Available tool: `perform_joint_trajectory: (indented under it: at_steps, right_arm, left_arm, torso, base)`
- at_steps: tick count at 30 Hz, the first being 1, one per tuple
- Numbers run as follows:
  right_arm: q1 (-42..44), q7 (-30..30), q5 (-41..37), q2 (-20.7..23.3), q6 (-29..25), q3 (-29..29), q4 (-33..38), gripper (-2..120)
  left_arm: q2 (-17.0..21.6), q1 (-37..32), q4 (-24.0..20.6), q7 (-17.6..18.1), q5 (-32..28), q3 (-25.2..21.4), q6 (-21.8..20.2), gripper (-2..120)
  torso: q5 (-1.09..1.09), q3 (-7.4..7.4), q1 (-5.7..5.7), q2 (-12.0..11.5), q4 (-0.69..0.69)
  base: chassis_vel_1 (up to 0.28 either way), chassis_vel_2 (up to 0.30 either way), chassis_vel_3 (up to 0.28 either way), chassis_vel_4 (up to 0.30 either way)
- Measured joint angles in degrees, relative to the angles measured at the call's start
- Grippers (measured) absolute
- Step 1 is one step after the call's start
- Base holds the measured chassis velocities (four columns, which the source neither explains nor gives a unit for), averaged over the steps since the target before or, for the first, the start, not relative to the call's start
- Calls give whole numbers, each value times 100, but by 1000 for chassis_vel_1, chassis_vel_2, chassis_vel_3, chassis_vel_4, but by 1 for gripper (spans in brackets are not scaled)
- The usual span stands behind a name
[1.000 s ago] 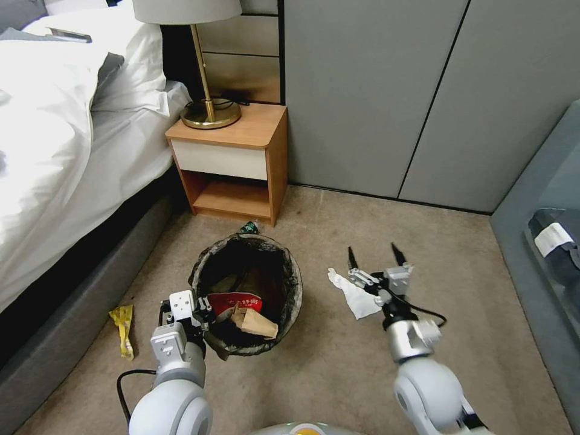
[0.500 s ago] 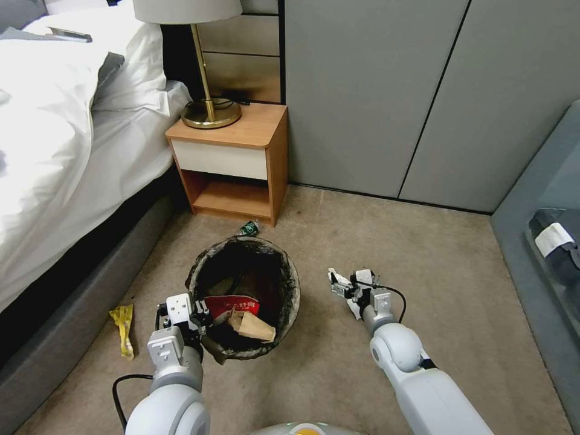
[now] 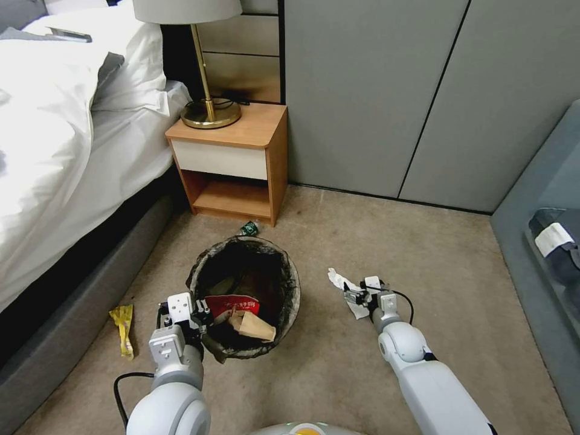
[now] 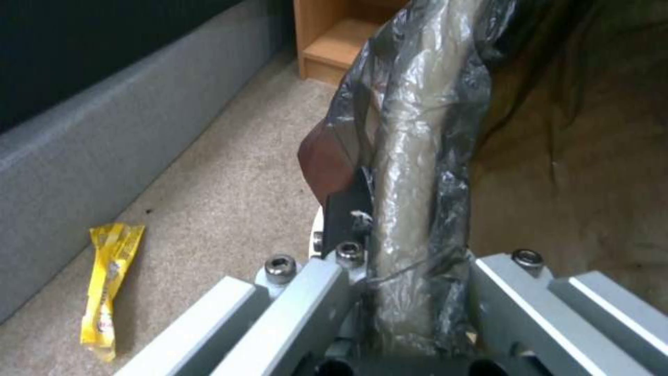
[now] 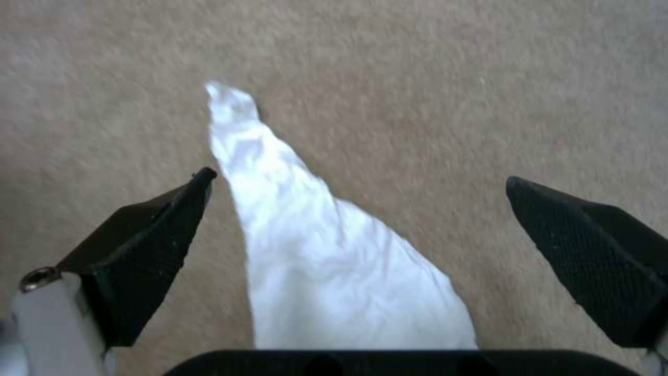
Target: Pick up the trash bin, then pick up the garbage from the floor and place it into the trash bin.
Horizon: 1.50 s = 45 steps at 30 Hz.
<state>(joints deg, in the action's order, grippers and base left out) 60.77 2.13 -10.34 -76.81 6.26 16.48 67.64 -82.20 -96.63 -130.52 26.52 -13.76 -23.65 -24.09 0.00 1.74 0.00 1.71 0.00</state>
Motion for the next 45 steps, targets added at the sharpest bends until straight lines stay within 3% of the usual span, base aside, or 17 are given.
perform_joint_trajectory:
  at_steps: [23, 31, 40, 45]
  right_arm:
    - [-48, -176, -85, -215, -148, 260, -862, 100]
    - [-108, -278, -45, -224, -334, 332, -1159, 75]
    - [-184, -320, -53, -213, -528, 379, -1361, 37]
    - [-213, -321, -62, -211, -566, 382, -1391, 24]
  left_arm:
    - [-43, -79, -73, 6, 53, 41, 6, 0]
    - [-56, -108, -91, 6, 82, 53, 18, 0]
    - [-68, -154, -129, 5, 116, 58, 34, 0]
    - [-73, -167, -133, 3, 127, 67, 39, 0]
  torso:
    - [0, 0, 0, 0, 0]
    - [0, -1, 0, 0, 0]
    - [0, -1, 0, 0, 0]
    - [0, 0, 0, 0, 0]
  base:
    - [0, 0, 0, 0]
    - [0, 0, 0, 0]
    - [0, 0, 0, 0]
    - [0, 0, 0, 0]
